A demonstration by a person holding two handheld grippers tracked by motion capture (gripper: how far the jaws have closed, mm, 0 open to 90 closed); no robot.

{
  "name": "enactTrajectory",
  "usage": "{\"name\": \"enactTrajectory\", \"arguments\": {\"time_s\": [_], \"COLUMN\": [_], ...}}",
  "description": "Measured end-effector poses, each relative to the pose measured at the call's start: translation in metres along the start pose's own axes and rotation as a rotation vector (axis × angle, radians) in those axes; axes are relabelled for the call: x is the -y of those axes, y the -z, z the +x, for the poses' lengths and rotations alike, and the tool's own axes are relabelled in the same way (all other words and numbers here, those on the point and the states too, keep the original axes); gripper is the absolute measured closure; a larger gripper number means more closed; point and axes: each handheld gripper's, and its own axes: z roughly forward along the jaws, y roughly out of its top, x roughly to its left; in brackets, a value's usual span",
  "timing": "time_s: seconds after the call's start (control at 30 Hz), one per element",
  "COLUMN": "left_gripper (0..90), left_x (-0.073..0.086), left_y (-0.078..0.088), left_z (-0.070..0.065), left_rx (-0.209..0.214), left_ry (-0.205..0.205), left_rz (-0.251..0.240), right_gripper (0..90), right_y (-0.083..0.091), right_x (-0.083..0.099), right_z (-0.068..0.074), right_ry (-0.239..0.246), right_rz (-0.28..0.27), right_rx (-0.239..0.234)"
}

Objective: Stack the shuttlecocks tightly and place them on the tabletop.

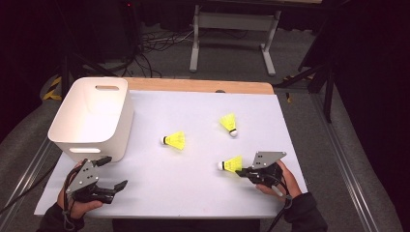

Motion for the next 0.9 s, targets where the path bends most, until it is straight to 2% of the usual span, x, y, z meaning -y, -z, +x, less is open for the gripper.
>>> {"name": "enactTrajectory", "arguments": {"time_s": [0.1, 0.17, 0.33, 0.47, 0.6, 0.9], "left_gripper": [6.9, 6.5, 6.6, 6.6, 6.5, 6.5], "left_x": [-0.001, -0.001, -0.003, -0.002, -0.003, -0.003], "left_y": [0.001, 0.002, 0.001, 0.0, 0.0, 0.001], "left_z": [-0.002, -0.003, -0.004, -0.004, -0.005, -0.005], "left_rx": [0.006, 0.007, 0.015, 0.018, 0.025, 0.025], "left_ry": [-0.003, -0.013, -0.021, -0.01, -0.022, -0.018], "left_rz": [-0.012, -0.011, -0.01, -0.019, -0.014, -0.036], "right_gripper": [90.0, 90.0, 90.0, 90.0, 90.0, 90.0], "right_y": [0.003, 0.007, 0.01, 0.009, 0.009, 0.008], "right_x": [-0.001, -0.004, -0.008, -0.01, -0.013, -0.016], "right_z": [0.002, 0.005, 0.006, 0.004, 0.003, 0.001], "right_ry": [-0.002, -0.004, -0.006, -0.01, -0.006, -0.01], "right_rz": [-0.015, -0.05, -0.08, -0.089, -0.095, -0.106], "right_rx": [0.019, 0.045, 0.059, 0.073, 0.081, 0.1]}}
